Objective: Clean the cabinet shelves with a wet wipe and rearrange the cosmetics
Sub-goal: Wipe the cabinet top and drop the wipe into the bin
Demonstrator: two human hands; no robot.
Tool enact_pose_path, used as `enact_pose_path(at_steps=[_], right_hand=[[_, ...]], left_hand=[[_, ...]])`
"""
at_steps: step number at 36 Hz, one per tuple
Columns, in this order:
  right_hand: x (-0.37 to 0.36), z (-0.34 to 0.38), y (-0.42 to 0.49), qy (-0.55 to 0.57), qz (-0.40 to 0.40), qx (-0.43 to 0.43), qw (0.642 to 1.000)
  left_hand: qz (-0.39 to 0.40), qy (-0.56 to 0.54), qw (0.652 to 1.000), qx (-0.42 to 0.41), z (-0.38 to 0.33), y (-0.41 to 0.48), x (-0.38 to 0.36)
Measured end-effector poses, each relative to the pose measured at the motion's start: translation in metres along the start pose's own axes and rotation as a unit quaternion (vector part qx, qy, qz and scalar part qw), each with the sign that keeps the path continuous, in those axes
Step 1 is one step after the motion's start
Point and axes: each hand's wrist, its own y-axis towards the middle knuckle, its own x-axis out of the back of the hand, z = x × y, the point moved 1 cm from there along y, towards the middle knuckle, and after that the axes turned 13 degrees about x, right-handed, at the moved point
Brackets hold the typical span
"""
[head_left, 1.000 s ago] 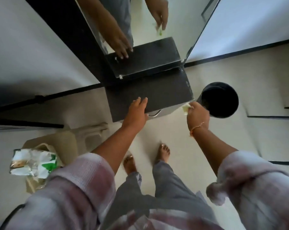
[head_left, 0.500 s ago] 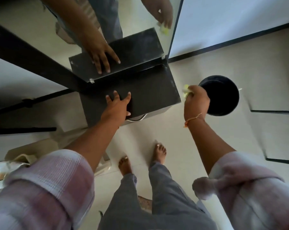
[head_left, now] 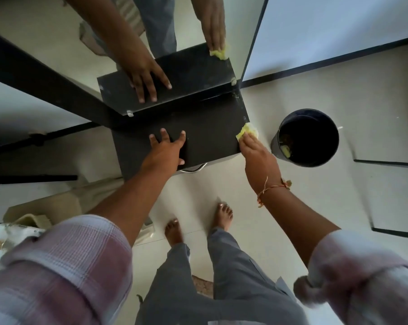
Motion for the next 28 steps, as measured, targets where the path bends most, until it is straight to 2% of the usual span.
enact_pose_path(at_steps=[8, 18, 24, 28], right_hand=[[0.028, -0.010, 0.074, -0.062, -0.024, 0.019, 0.998], [0.008, 0.000, 0.124, -0.123, -0.046, -0.054, 0.990], [-0.016, 0.046, 0.127, -0.168, 0.000, 0.019, 0.986], [-0.026, 0.067, 0.134, -0.151, 0.035, 0.135, 0.979]], left_hand=[[0.006, 0.032, 0.999, 0.013, -0.001, 0.012, -0.005], [-0.006, 0.041, 0.999, 0.005, 0.000, 0.014, -0.010], [-0.030, 0.047, 0.998, -0.004, 0.002, 0.015, -0.013], [-0.025, 0.048, 0.999, -0.005, 0.001, 0.013, -0.011]])
